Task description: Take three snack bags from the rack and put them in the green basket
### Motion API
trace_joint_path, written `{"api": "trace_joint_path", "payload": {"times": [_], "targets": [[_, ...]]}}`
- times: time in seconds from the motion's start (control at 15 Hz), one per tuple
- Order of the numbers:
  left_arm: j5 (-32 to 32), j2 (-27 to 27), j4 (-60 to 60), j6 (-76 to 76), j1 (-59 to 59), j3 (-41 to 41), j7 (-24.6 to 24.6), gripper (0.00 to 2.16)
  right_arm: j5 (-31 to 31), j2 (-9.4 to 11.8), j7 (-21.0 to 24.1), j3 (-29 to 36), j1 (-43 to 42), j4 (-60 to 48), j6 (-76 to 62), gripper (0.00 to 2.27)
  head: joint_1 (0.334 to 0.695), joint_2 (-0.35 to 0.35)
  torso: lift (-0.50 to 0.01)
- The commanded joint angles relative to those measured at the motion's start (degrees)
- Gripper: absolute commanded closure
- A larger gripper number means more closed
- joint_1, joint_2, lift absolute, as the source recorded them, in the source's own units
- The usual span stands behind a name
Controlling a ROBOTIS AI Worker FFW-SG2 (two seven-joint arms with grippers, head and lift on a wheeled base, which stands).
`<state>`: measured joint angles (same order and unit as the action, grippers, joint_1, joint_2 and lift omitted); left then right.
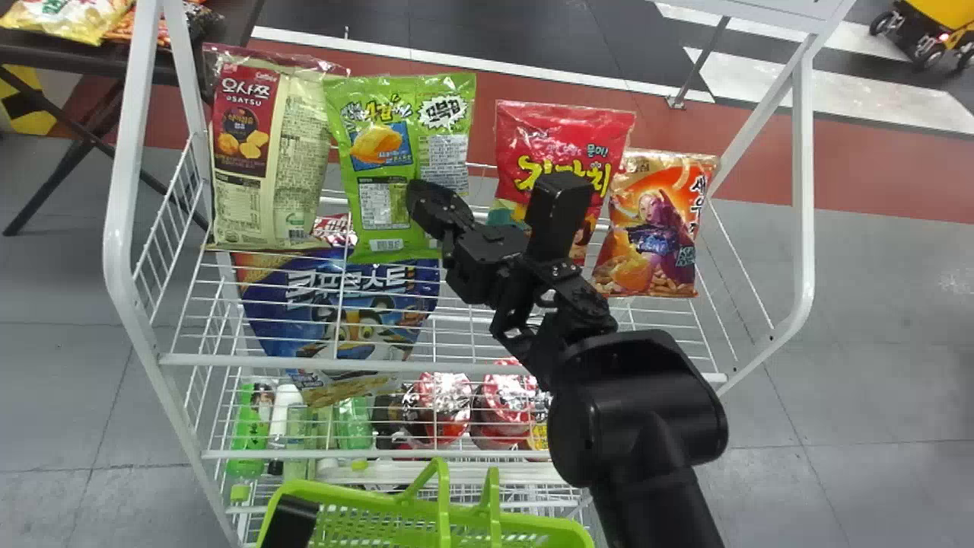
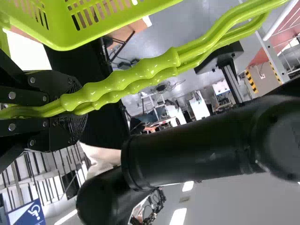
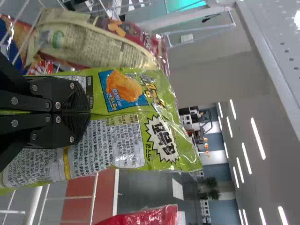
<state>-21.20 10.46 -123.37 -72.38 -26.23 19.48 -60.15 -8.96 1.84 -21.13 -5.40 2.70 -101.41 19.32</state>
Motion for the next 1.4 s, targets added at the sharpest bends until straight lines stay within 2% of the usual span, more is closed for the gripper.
{"api": "trace_joint_path", "payload": {"times": [0.0, 0.27, 0.4, 0.53, 0.67, 0.87, 1.13, 1.33], "targets": [[0.02, 0.0, -0.03, 0.0, 0.03, 0.12, 0.03, 1.8, -2.73, 0.27, -1.19, 2.23, 3.19, -6.34, 4.37, 2.19, 0.695, -0.287, -0.007], [0.11, 0.0, 0.14, 0.18, 0.03, -0.85, 0.03, 1.8, -3.7, 1.59, -1.19, 6.28, 14.79, -23.92, 9.11, 2.19, 0.695, -0.324, -0.007], [0.11, 0.0, 0.14, 0.0, 0.12, -1.55, -0.06, 1.8, -6.95, 2.38, -2.34, 10.23, 21.12, -31.3, 11.93, 2.19, 0.695, -0.35, -0.007], [0.19, -0.44, 0.14, 0.18, 0.39, -1.91, 0.21, 1.8, -9.67, 2.38, -2.78, 14.89, 28.33, -38.24, 15.27, 2.19, 0.695, -0.35, -0.007], [0.37, -0.61, 0.23, 0.35, 0.3, -2.43, 0.56, 1.8, -11.69, 1.5, -4.01, 19.11, 35.18, -42.99, 16.32, 2.19, 0.695, -0.35, -0.007], [0.55, -1.76, 0.06, 3.69, -1.81, -4.45, 1.17, 1.8, -14.16, -1.13, -10.25, 26.14, 36.15, -47.82, 39.0, 2.19, 0.695, -0.35, -0.007], [0.72, -1.85, -0.29, 4.04, -1.9, -5.33, 1.7, 1.8, -16.7, -0.96, -14.64, 35.98, 37.21, -48.44, 50.6, 2.19, 0.695, -0.35, -0.007], [1.34, -2.11, -0.38, 3.87, -1.9, -4.98, 2.14, 1.8, -18.02, 0.01, -16.14, 39.06, 38.35, -49.05, 55.52, 2.19, 0.695, -0.35, -0.007]]}}
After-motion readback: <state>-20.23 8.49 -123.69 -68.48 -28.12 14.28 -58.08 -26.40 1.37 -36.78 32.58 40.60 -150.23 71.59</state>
